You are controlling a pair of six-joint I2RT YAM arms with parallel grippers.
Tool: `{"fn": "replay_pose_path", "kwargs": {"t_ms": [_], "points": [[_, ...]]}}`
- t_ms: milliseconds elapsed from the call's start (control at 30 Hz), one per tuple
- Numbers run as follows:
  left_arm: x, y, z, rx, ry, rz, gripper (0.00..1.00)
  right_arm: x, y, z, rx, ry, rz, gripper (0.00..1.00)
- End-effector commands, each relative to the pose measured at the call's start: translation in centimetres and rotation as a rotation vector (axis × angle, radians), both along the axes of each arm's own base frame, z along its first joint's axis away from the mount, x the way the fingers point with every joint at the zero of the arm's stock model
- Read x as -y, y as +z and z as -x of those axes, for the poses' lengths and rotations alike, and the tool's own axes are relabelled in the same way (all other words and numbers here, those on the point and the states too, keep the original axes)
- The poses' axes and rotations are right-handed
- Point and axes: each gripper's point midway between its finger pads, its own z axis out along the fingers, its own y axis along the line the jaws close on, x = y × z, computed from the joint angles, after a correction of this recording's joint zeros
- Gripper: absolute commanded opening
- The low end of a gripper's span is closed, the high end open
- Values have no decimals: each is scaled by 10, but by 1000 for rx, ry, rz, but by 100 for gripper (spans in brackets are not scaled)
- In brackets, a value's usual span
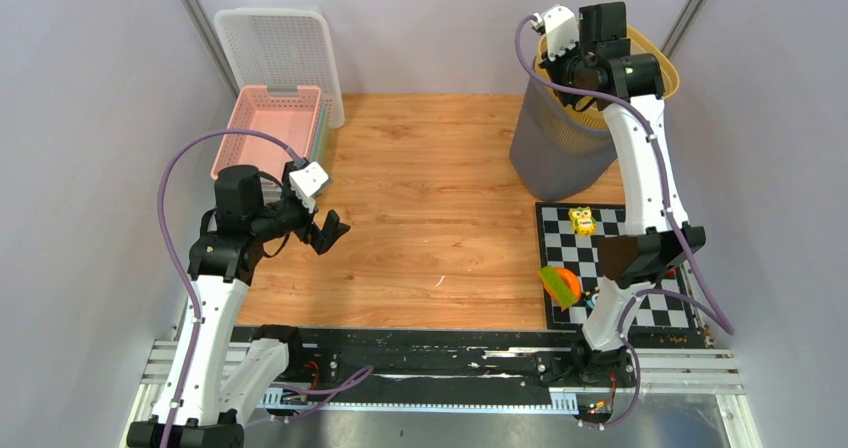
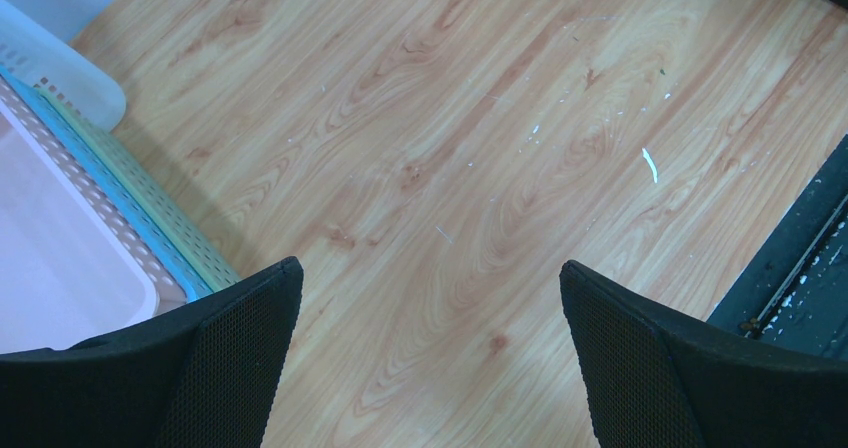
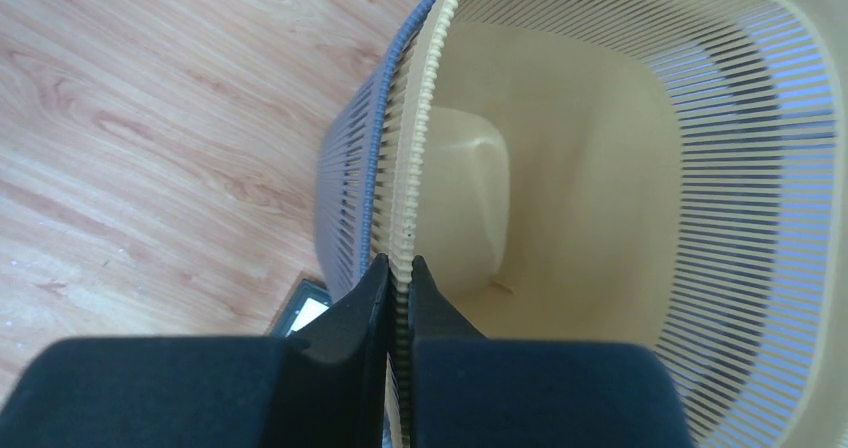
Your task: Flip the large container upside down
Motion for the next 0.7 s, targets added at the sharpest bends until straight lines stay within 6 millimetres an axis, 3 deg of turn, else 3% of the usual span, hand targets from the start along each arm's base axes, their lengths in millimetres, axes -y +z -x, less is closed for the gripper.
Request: {"fn": "replay_pose_path", "kwargs": {"t_ms": [0, 200, 433, 667], "points": [[2, 0, -1, 15, -14, 4, 100, 36, 115, 9, 394, -107, 64, 2], [2, 2, 0, 19, -14, 5, 100, 45, 145, 18, 497, -130, 88, 2], [2, 3, 1, 23, -14, 6, 100, 55, 156, 16, 564, -171, 135, 2], [1, 3, 1, 23, -11, 5, 100, 64, 160, 1, 611, -220, 179, 2]]}}
